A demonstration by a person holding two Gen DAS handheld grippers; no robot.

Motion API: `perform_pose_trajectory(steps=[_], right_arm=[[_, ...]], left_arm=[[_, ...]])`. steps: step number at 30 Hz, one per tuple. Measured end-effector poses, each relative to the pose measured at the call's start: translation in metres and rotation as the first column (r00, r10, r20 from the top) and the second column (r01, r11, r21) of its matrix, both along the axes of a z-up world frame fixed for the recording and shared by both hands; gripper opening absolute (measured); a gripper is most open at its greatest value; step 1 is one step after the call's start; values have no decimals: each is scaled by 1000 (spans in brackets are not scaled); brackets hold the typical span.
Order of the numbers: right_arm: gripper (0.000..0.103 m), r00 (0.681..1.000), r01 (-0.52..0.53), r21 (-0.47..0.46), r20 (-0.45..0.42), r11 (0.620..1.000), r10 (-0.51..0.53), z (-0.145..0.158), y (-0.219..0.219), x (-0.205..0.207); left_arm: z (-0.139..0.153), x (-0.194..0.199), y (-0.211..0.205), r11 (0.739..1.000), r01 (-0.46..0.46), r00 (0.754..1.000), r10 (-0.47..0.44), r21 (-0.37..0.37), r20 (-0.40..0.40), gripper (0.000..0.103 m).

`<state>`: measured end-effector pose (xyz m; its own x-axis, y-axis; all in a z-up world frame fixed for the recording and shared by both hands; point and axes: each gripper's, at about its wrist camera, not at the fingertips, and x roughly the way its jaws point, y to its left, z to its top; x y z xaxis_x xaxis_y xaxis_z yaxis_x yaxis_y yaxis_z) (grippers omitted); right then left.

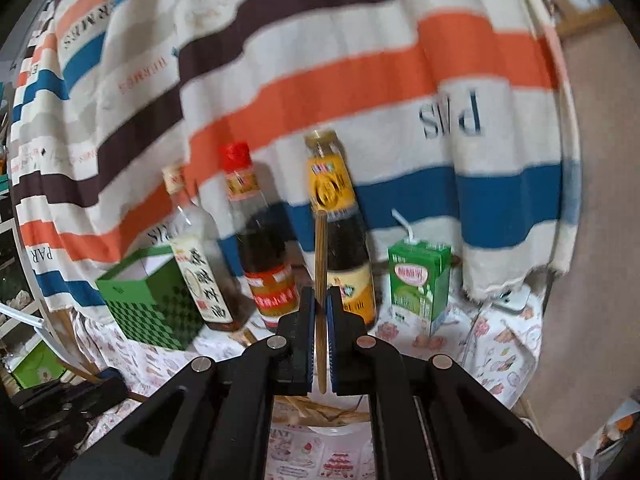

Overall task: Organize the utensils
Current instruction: 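Lift both held chopsticks upright and carry them toward the cup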

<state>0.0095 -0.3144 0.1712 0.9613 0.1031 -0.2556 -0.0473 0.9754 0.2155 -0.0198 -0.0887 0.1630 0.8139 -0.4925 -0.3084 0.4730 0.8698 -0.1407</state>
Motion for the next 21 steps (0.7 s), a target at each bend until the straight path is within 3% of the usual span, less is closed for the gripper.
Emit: perform_pose_trajectory(steps=[9, 14, 21], right_arm=[[6, 994, -13, 18, -108, 1000, 14, -29, -23, 44], [6, 990, -26, 13, -135, 1000, 27, -35, -24, 52], [6, 988, -19, -9, -155, 1000, 17, -40, -27, 57]], left_arm=[[5, 14, -23, 999, 21, 1000, -21, -25, 6, 4], [7, 29, -45, 999, 12, 1000, -13, 34, 22, 4], [1, 83, -72, 991, 24, 994, -10, 133, -106, 4]])
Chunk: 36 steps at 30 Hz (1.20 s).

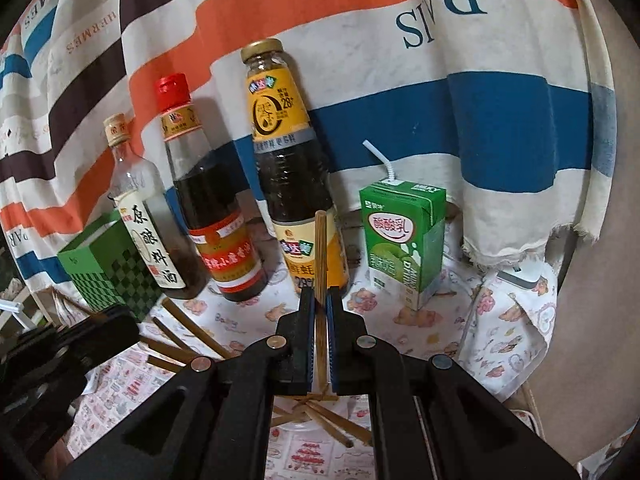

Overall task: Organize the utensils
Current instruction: 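Lift both held chopsticks upright and carry them toward the cup, then lower each chopstick into the plastic cup and open both tools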

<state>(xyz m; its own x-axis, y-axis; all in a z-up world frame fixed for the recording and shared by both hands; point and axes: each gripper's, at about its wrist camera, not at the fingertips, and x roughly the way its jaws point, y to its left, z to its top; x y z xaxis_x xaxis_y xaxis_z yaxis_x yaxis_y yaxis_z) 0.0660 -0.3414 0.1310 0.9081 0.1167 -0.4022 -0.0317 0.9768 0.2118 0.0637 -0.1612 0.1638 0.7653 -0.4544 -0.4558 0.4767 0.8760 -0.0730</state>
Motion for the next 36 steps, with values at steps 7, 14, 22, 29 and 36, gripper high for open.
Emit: perform_pose_trajectory(steps=[7, 14, 22, 29, 36], right_arm=[[6, 998, 0, -10, -60, 1000, 0, -8, -3, 11], [6, 994, -13, 22, -105, 1000, 15, -11, -10, 18], [6, 983, -56, 61, -170, 997, 65, -24, -15, 31], [21, 984, -94, 85, -145, 992, 106, -23, -12, 29], [35, 997, -81, 55, -8, 995, 81, -1, -5, 5]], left_arm=[[-10, 33, -18, 998, -19, 996, 24, 56, -88, 5], [-23, 63, -30, 995, -10, 988, 26, 104, -154, 5], [-28, 80, -33, 996, 9, 985, 7, 93, -173, 5], [-10, 63, -18, 995, -30, 998, 35, 90, -56, 38], [13, 34, 27, 987, -140, 982, 128, 77, 142, 60]])
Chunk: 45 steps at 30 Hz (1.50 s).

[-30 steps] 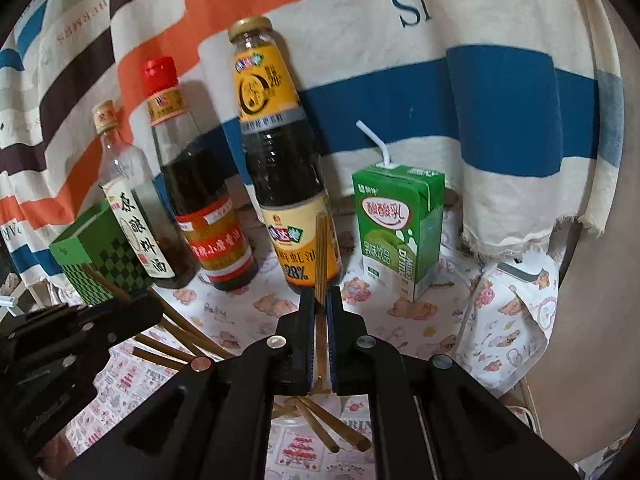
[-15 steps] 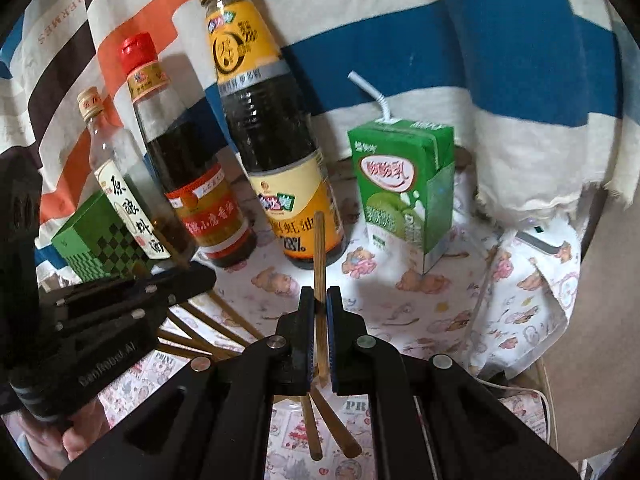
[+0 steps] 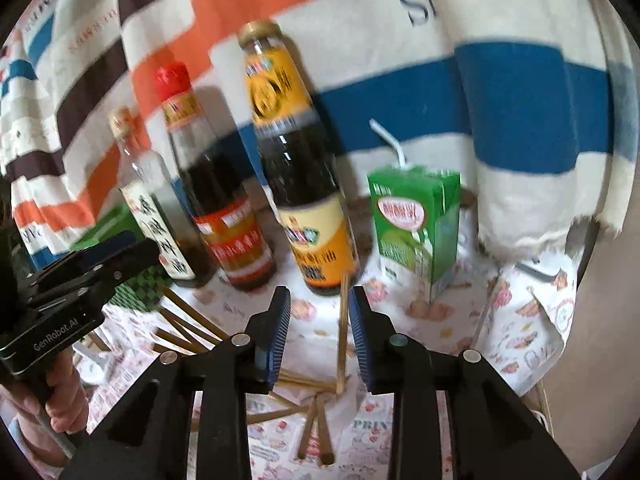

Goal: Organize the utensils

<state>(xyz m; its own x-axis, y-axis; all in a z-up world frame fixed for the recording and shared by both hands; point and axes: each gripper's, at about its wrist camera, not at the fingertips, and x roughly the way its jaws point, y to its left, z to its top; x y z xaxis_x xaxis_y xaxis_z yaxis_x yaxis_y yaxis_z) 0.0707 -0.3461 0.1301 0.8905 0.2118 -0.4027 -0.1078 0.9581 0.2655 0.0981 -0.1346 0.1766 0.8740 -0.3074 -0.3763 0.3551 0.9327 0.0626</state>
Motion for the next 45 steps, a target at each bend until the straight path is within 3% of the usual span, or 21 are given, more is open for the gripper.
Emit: perform_pose_trajectory(steps=[3, 5, 7, 10, 12, 15, 18, 21, 22, 26, 29, 35, 39, 45], right_arm=[[52, 998, 5, -10, 62, 1000, -5, 11, 5, -13], [74, 992, 24, -48, 127, 999, -17, 21, 12, -27], [80, 982, 26, -66, 187, 997, -13, 30, 19, -41], [88, 969, 4, -57, 248, 998, 10, 40, 30, -60], [90, 967, 23, -80, 253, 997, -2, 44, 41, -68], [91, 965, 51, -136, 261, 989, -14, 43, 55, -76], [92, 962, 53, -143, 273, 988, -12, 35, 65, -85], [96, 953, -3, -128, 302, 992, 42, 24, 71, -99], [102, 952, -19, -116, 303, 993, 54, 19, 72, -101], [103, 948, -12, -130, 314, 991, 53, -8, 83, -116], [103, 954, 13, -152, 298, 988, 33, -32, 89, -119], [103, 967, 1, -199, 248, 980, 50, -79, 98, -112], [103, 974, 24, -180, 225, 983, 17, -104, 97, -104], [103, 979, 56, -216, 204, 975, -11, -119, 99, -96]], left_arm=[[6, -12, 23, 998, -56, 996, 55, 5, 70, 68], [10, -27, 37, 989, -145, 977, 137, 37, 167, 73], [11, -46, 50, 982, -182, 953, 166, 41, 253, 81], [11, -65, 69, 984, -179, 945, 169, 8, 278, 95], [11, -76, 85, 986, -166, 948, 166, -21, 271, 102], [8, -91, 103, 983, -174, 943, 185, -64, 275, 102], [-4, -102, 119, 984, -147, 956, 166, -98, 242, 102], [-20, -112, 124, 984, -159, 952, 174, -82, 250, 102], [-27, -114, 125, 983, -168, 951, 181, -69, 253, 102], [-59, -126, 127, 975, -209, 948, 221, -77, 227, 102], [-86, -138, 122, 968, -244, 936, 249, -52, 250, 102], [-124, -128, 131, 968, -236, 954, 247, -83, 169, 102], [-138, -119, 135, 968, -233, 962, 243, -91, 121, 102], [-153, -111, 139, 968, -224, 969, 234, -113, 80, 102]])
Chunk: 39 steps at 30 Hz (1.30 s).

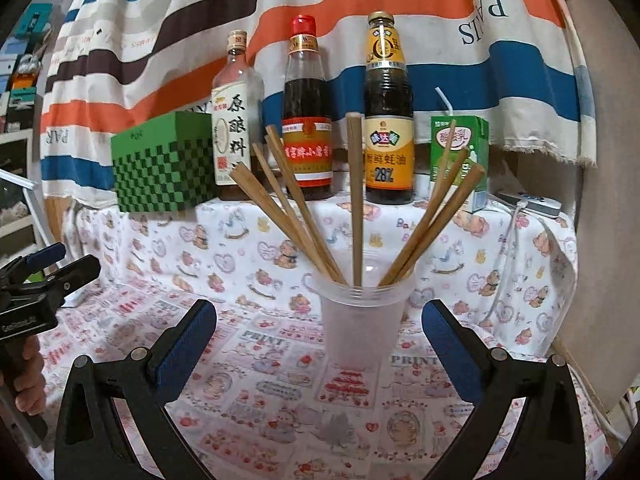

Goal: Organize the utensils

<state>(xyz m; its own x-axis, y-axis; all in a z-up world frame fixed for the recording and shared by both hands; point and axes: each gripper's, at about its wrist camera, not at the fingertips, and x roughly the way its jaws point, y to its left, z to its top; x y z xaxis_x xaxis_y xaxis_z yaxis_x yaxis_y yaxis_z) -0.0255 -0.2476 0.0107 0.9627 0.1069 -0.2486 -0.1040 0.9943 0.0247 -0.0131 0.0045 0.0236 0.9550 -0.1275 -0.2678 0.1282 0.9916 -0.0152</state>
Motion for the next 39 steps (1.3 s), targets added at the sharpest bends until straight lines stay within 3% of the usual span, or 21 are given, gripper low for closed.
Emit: perform_pose_trajectory(steps=[7, 10, 12, 23, 39], right_arm=[[103, 998, 58, -6, -7, 998, -58, -7, -3, 4], [103, 997, 70, -2, 12, 998, -70, -6, -4, 1], [103, 998, 69, -14, 8, 998, -69, -6, -2, 2], [103, 998, 61, -15, 10, 998, -61, -6, -1, 2], [103, 998, 60, -15, 9, 998, -60, -6, -2, 2]], left_arm=[[-13, 0, -13, 997, -2, 1000, 2, 77, 0, 102], [-13, 4, -1, 1000, -8, 1000, 8, -2, -22, 102], [-13, 7, 3, 999, -37, 999, 37, -12, -33, 102], [-13, 6, 3, 995, -96, 995, 96, 7, -27, 102], [-14, 8, 0, 997, -70, 997, 71, 18, -29, 103]])
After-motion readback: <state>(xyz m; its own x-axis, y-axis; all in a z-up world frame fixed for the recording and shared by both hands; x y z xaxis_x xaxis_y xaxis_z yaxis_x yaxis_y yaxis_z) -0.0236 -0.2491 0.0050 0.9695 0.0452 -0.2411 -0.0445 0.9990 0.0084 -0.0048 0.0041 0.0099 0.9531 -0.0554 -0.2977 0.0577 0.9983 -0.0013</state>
